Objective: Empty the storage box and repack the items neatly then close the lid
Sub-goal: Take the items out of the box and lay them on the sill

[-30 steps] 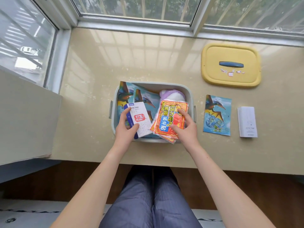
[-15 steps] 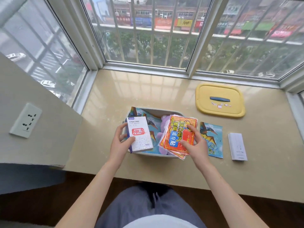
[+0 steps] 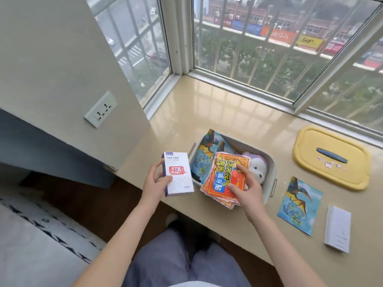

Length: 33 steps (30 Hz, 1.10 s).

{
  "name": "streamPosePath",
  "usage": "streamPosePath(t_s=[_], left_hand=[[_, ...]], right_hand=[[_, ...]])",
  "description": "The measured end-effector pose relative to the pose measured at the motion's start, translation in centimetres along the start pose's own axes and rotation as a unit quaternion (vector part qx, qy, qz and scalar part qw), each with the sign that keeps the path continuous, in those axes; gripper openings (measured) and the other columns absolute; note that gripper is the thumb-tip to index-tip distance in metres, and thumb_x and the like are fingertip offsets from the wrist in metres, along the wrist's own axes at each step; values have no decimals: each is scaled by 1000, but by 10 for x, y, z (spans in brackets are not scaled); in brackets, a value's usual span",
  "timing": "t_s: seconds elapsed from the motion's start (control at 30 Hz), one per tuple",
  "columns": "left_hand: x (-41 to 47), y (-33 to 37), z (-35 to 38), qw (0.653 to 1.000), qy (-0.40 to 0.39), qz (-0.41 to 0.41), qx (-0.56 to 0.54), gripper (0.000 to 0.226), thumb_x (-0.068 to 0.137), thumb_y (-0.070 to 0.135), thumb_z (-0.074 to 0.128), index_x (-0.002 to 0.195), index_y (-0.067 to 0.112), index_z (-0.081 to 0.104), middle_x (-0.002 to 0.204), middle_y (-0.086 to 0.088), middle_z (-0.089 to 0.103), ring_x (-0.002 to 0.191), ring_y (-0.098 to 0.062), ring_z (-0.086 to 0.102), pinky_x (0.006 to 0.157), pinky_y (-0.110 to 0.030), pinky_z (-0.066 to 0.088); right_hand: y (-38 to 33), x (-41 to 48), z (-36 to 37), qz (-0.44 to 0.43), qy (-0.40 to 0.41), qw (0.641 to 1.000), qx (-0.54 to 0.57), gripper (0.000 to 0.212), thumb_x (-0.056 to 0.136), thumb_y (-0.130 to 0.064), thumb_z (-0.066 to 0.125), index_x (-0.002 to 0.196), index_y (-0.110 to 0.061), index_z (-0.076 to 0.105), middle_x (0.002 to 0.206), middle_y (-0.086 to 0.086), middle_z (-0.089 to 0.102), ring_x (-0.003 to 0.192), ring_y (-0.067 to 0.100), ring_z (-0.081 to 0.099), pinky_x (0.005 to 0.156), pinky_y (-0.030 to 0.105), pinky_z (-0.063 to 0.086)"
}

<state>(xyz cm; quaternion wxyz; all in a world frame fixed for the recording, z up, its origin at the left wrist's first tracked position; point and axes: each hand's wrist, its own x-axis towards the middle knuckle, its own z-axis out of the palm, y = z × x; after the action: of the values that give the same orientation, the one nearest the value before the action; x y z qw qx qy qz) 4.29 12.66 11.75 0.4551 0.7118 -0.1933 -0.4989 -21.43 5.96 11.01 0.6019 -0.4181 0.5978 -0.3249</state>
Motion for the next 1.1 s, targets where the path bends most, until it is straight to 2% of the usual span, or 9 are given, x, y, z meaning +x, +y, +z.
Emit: streamPosePath(t_s=[0.27,0.4,0.5,0.63,0.8,0.93,1.1], left_hand=[[41,-3,-90,1000,2,-15,27,52,92,4,61,131,37,50,122,-5,66,109,-19,65,55,-17,52],[73,-3,-141,997,-45,-26,65,51,93,5,61,130,39,50,124,-3,65,110,-18,64,58,-17,53],[93,-2,-171,991,-85,-31,101,50,93,3,59,129,37,50,123,-3,64,105,-13,64,58,-16,54],[112,-11,-201,984,-105,-42,138,51,94,2,57,127,38,49,124,-4,63,107,-15,64,60,-18,54],[132,-40,-212,976,-120,-65,170,51,94,-1,55,123,41,50,124,-1,61,109,-16,62,58,-18,54],[162,-69,-209,973,-125,-73,178,51,95,1,54,123,43,49,127,0,61,110,-14,63,63,-20,56],[211,-103,-194,977,-134,-66,151,48,96,2,53,129,37,50,120,6,65,105,-8,66,65,-19,55]], right_hand=[[11,-7,86,-16,8,1000,-3,61,81,14,68,125,-26,59,109,-4,67,84,-3,70,62,17,55],[27,-18,139,-1,34,999,11,62,80,13,69,126,-28,60,114,-2,67,90,2,70,66,20,57],[38,-27,174,15,45,999,21,61,81,12,70,129,-23,59,116,-1,66,94,4,70,70,20,57],[55,-35,208,28,38,999,19,61,80,16,66,130,-19,59,121,6,66,99,10,70,73,21,56],[85,-30,236,65,19,998,17,60,83,17,62,129,-20,59,122,7,66,100,12,70,73,22,57],[123,-1,247,82,9,997,10,57,85,12,64,129,-25,59,125,6,64,103,13,69,73,25,58],[167,50,256,76,32,997,3,57,85,8,67,130,-25,58,126,2,62,102,5,68,70,21,57]])
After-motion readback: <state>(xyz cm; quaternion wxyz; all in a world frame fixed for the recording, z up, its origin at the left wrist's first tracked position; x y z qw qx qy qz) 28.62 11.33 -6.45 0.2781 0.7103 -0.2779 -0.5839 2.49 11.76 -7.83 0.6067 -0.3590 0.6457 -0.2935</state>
